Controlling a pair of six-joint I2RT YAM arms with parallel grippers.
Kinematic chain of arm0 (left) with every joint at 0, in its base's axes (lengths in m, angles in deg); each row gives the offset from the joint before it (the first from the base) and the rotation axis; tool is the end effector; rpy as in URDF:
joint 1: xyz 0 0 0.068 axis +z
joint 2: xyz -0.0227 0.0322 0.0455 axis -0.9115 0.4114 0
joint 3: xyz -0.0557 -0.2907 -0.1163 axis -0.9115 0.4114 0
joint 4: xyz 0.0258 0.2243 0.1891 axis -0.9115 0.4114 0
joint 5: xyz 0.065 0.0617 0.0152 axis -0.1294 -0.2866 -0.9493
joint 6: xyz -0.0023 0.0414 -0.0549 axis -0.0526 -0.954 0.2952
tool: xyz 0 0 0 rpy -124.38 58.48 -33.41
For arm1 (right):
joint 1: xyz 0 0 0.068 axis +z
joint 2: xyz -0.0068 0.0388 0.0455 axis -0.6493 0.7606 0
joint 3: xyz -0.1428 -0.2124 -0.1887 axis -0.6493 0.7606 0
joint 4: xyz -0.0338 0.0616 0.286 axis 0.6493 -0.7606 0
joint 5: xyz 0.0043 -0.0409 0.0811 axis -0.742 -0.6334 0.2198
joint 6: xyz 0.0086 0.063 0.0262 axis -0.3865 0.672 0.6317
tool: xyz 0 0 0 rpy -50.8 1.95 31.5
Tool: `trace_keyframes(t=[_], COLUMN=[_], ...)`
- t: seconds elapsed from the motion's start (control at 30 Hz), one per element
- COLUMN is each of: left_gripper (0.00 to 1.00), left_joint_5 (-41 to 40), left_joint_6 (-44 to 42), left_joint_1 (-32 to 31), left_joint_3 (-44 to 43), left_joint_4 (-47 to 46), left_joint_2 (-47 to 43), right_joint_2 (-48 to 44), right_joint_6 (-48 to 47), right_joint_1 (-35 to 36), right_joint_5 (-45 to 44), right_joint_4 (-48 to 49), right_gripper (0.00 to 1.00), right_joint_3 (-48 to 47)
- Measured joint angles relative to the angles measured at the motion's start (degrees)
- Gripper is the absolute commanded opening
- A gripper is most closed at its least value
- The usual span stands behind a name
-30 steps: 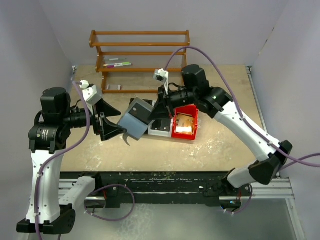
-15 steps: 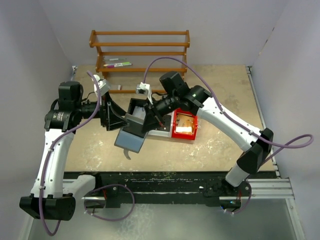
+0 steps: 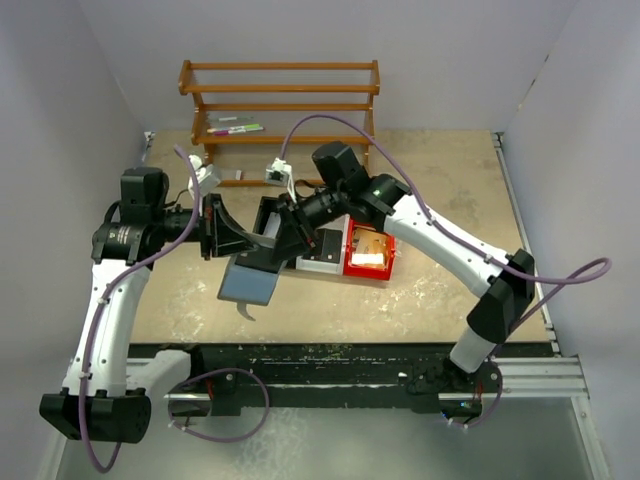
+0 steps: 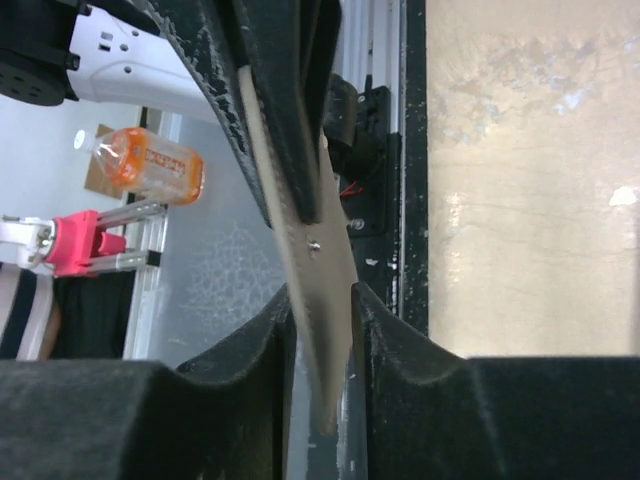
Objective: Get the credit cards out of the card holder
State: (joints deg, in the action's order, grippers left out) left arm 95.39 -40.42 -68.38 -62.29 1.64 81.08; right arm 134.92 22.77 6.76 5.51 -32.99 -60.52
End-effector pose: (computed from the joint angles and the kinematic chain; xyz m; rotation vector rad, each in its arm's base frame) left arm 0.1910 -0.0627 0.4344 0.8329 1.7740 -1.3818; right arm 0.2593 0.3476 0.4314 -1.3151 1.8123 1.5693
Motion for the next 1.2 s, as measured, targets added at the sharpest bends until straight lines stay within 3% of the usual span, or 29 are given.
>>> trace_keyframes(t=[0.17,0.27,0.3,0.33,0.4,0.53,0.83,0.9,1.03,1.07,1.1,1.13,1.2], left_gripper=[0.00,0.00,0.00,0.00,0.00,0.00,0.00,0.00,0.00,0.00,0.06,0.18,0.49], left_joint_5=[0.83,0.74,0.68,0.09,-1.51,-4.79,-8.61,-9.33,-9.90,-9.88,-9.81,-9.70,-9.55], left_joint_6=[3.50,11.52,12.70,16.26,23.34,37.40,53.07,54.69,57.02,57.35,57.48,57.31,55.39], left_joint_1=[-0.09,-0.09,-0.09,-0.09,-0.09,-0.09,-0.09,-0.09,-0.09,-0.09,-0.09,-0.09,-0.09], left_joint_3=[-0.07,-0.09,-0.09,0.04,0.81,3.52,6.78,7.54,8.20,8.44,8.52,8.55,8.52], left_joint_4=[-1.57,-7.17,-8.20,-11.02,-17.20,-28.89,-39.01,-39.56,-40.94,-41.29,-41.44,-41.31,-40.33], left_joint_2=[-1.20,-2.78,-3.08,-3.87,-5.55,-8.50,-8.72,-8.98,-9.75,-10.01,-10.19,-10.32,-10.34], right_joint_2=[-6.73,-13.64,-18.01,-18.01,-21.11,-22.77,-19.41,-18.03,-14.45,-13.81,-13.11,-12.76,-12.83], right_joint_6=[11.76,20.04,25.42,25.42,31.52,42.27,52.37,53.75,55.82,56.04,56.96,57.40,58.10], right_joint_1=[-2.25,-3.89,-4.26,-4.26,-4.37,-3.96,-0.59,0.22,1.53,1.62,1.68,1.66,1.57], right_joint_5=[-0.17,-2.01,-4.17,-4.17,-7.61,-12.37,-20.39,-21.42,-22.93,-23.15,-23.17,-23.10,-22.38], right_joint_4=[18.62,32.98,42.73,42.73,56.15,76.83,100.04,103.84,108.15,108.45,108.83,109.00,109.00], right_gripper=[0.74,0.79,0.78,0.74,0.66,0.60,0.58,0.45,0.00,0.00,0.00,0.00,0.00], right_joint_3=[12.13,23.08,30.23,30.23,37.59,48.76,51.93,51.93,51.89,51.89,51.89,51.87,51.78])
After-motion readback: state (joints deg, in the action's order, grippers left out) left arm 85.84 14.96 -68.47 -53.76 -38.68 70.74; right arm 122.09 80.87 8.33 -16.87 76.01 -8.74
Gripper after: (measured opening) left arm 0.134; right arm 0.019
